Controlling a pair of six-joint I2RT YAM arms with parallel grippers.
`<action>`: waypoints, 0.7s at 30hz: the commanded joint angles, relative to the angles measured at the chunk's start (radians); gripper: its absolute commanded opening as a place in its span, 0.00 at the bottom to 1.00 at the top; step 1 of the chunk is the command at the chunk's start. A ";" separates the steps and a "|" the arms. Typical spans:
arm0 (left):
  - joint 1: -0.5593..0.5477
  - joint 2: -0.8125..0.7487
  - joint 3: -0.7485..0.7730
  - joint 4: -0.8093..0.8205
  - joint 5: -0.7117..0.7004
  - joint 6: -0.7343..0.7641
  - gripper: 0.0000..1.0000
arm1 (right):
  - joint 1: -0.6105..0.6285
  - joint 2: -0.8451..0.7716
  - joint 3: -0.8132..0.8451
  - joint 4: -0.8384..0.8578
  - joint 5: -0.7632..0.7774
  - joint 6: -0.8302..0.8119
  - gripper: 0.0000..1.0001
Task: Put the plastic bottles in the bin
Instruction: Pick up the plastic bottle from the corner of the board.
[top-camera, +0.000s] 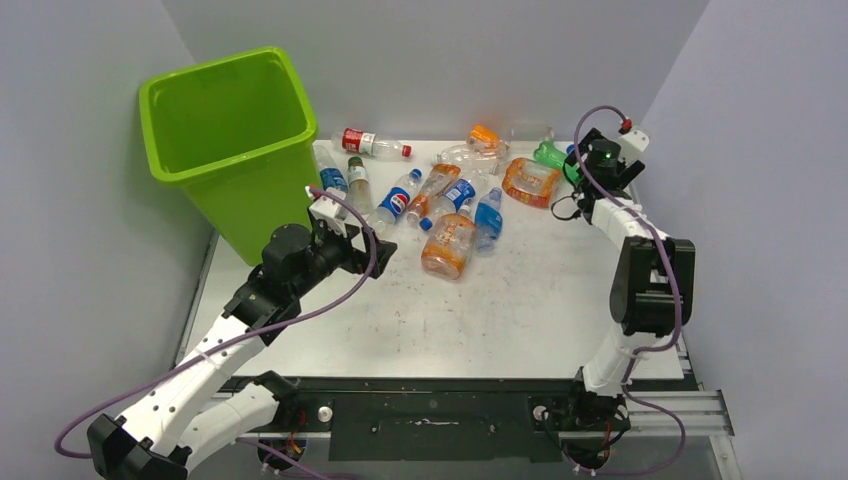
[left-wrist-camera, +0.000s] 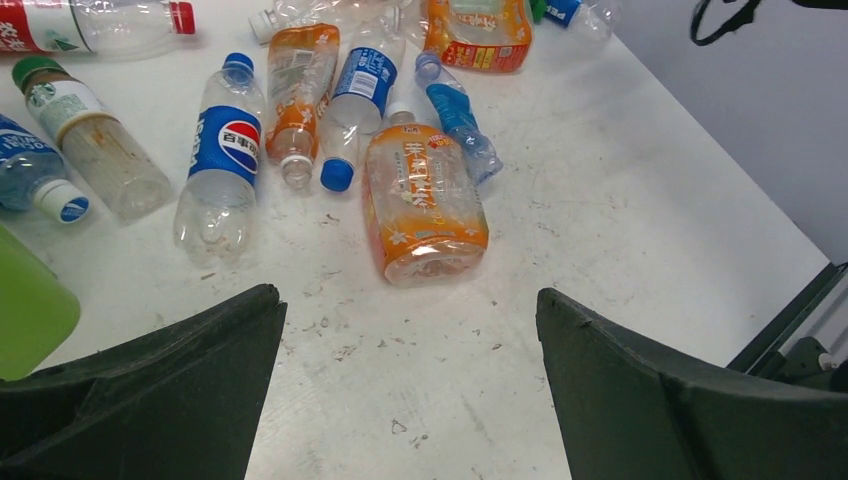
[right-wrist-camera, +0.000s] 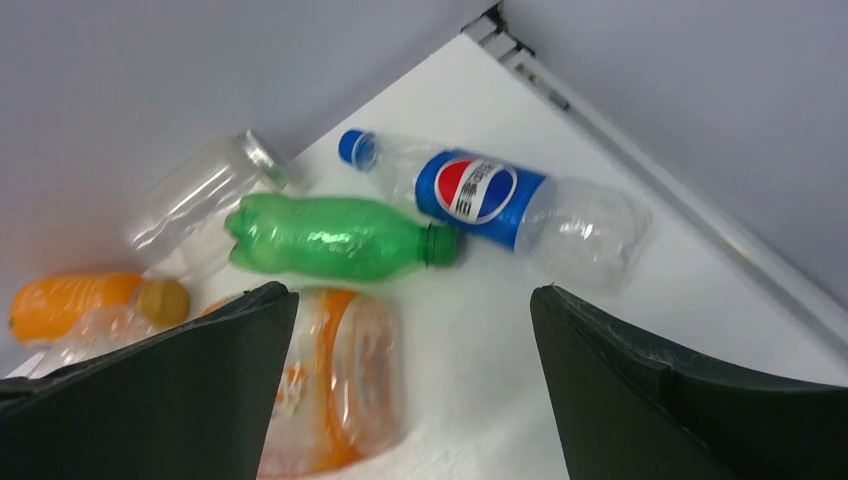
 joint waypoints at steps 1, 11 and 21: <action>-0.002 -0.033 -0.021 0.126 0.037 -0.079 0.96 | -0.104 0.147 0.153 0.121 -0.090 -0.128 0.91; 0.007 -0.017 -0.011 0.094 0.038 -0.025 0.97 | -0.218 0.475 0.427 0.181 -0.310 -0.200 0.92; 0.072 0.012 -0.011 0.128 0.133 -0.089 0.98 | -0.212 0.587 0.529 0.062 -0.445 -0.218 0.92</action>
